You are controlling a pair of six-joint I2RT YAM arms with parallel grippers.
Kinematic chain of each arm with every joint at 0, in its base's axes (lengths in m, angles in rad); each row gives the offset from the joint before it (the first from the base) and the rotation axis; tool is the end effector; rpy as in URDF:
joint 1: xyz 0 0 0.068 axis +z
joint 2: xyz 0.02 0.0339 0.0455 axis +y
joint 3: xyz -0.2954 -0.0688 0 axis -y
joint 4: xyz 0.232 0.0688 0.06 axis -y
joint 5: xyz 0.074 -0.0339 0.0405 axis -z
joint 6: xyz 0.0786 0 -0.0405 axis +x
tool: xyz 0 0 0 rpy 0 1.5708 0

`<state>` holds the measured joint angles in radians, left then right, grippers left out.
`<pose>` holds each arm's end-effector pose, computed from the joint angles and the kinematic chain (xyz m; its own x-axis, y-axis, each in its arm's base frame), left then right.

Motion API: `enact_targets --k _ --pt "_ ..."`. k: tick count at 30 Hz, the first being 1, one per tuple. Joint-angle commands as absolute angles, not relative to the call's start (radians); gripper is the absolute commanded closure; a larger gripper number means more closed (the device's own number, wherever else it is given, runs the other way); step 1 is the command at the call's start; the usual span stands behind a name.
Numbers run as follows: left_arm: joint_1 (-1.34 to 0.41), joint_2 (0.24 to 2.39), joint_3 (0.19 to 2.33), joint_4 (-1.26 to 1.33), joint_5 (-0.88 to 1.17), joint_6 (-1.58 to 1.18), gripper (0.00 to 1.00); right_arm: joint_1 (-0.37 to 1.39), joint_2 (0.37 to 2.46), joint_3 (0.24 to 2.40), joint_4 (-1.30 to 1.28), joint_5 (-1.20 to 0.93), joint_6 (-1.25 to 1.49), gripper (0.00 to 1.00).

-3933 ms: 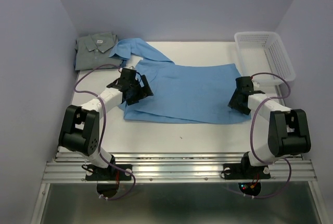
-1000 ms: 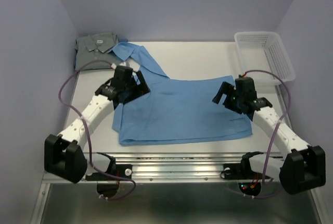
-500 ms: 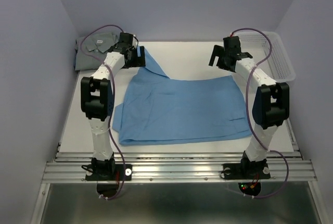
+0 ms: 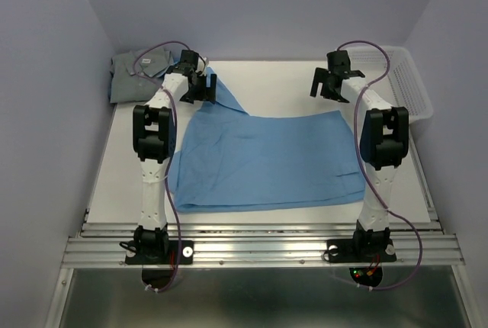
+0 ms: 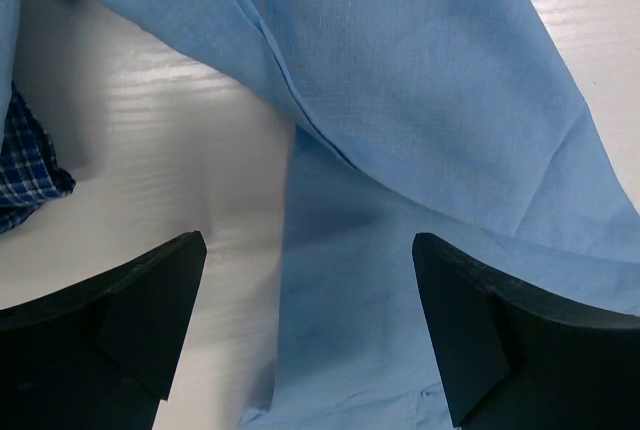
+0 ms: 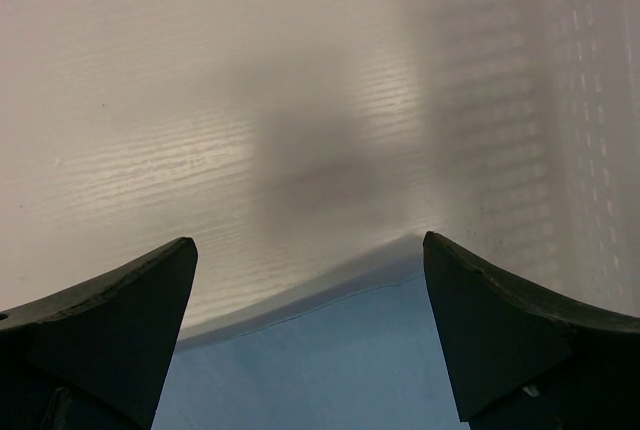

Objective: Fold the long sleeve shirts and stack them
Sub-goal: Fold the shirt

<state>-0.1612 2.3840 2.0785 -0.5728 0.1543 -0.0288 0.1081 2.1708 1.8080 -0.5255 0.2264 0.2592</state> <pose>0.5614 -0.1035 0.1872 -0.7667 0.0958 -0.6348 0.2335 0.9627 -0.1366 0.5188 0.0386 0.2142 -0.7366 0.1713 -0.6543 0.2322 0.9727 -0.0067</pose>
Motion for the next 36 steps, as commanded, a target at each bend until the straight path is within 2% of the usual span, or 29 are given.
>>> enact_targets --k 1,15,22,26,30,33,36 --pt "-0.163 2.408 2.163 -0.561 0.183 0.028 0.03 0.109 2.187 1.885 -0.518 0.245 0.227 0.0" --pt "-0.156 2.51 2.259 -0.486 0.201 -0.121 0.02 0.109 2.238 1.867 -0.518 0.267 0.238 0.0" --pt "-0.13 2.474 2.214 -0.333 0.244 -0.337 0.01 0.109 2.235 1.841 -0.518 0.272 0.235 0.0" --pt "-0.126 2.522 2.295 -0.368 0.192 -0.396 0.02 0.109 2.232 1.83 -0.518 0.275 0.232 0.0" --pt "-0.124 2.537 2.293 -0.397 0.112 -0.397 0.18 0.109 2.238 1.827 -0.517 0.276 0.221 0.0" --pt "-0.126 2.545 2.284 -0.406 0.091 -0.396 0.37 0.109 2.243 1.822 -0.518 0.296 0.225 0.0" --pt "-0.126 2.563 2.293 -0.423 0.075 -0.403 0.62 0.109 2.232 1.813 -0.517 0.304 0.25 0.0"
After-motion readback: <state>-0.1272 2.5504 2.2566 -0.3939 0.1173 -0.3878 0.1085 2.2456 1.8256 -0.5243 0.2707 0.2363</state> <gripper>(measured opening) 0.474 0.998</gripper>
